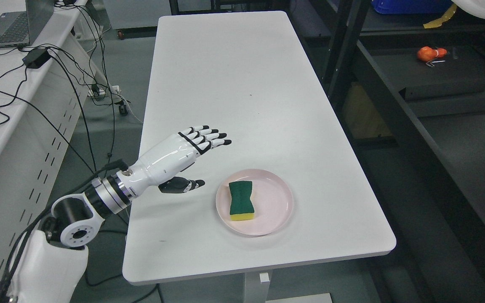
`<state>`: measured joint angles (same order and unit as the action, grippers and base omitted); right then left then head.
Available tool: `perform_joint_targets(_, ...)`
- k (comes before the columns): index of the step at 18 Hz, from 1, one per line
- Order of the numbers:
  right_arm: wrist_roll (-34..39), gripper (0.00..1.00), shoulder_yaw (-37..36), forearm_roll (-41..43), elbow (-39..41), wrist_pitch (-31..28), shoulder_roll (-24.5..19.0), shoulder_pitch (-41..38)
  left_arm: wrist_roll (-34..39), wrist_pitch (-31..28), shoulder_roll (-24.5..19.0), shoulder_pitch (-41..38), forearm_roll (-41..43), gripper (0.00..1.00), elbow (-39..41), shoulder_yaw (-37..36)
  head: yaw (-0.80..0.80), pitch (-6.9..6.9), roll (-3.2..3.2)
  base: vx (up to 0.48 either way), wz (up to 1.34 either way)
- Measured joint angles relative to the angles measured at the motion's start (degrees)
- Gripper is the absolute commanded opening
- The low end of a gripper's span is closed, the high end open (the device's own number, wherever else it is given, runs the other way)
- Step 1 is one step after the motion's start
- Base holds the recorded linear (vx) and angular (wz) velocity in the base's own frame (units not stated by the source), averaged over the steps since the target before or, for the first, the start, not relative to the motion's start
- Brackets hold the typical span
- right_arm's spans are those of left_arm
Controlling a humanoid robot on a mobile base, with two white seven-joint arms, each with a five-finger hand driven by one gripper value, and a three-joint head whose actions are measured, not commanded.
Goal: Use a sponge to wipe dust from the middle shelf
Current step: 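Lower the left hand over the green-yellow sponge and close fingers on it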
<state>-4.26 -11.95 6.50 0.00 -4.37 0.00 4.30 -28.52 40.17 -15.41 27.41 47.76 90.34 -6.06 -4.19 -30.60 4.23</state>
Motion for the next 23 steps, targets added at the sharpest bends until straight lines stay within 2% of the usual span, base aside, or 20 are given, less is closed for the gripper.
perform_joint_targets(4, 0.00, 1.00, 0.00, 0.00, 0.00, 0.00, 0.00, 0.00, -2.12, 1.21, -1.30, 4.68, 11.76, 0.84, -2.27, -4.79, 0.00, 0.00, 0.00, 0.000, 0.00)
perform_joint_targets(8, 0.00, 1.00, 0.00, 0.00, 0.00, 0.00, 0.00, 0.00, -2.48, 1.36, -1.55, 8.74, 17.27, 0.83, -4.20, -8.66, 0.00, 0.00, 0.00, 0.000, 0.00)
perform_joint_targets(12, 0.00, 1.00, 0.00, 0.00, 0.00, 0.00, 0.00, 0.00, -2.57, 1.41, -0.85, 10.72, 19.33, 0.82, -5.44, -12.19, 0.00, 0.00, 0.00, 0.000, 0.00)
perform_joint_targets(19, 0.00, 1.00, 0.00, 0.00, 0.00, 0.00, 0.00, 0.00, -2.59, 1.45, 2.87, 11.80, 20.67, 0.78, -8.10, -17.36, 0.00, 0.00, 0.00, 0.000, 0.00)
perform_joint_targets(23, 0.00, 1.00, 0.00, 0.00, 0.00, 0.00, 0.00, 0.00, -2.59, 1.55, 4.34, 11.85, 20.95, 0.72, -9.93, -19.14, 0.00, 0.00, 0.00, 0.000, 0.00)
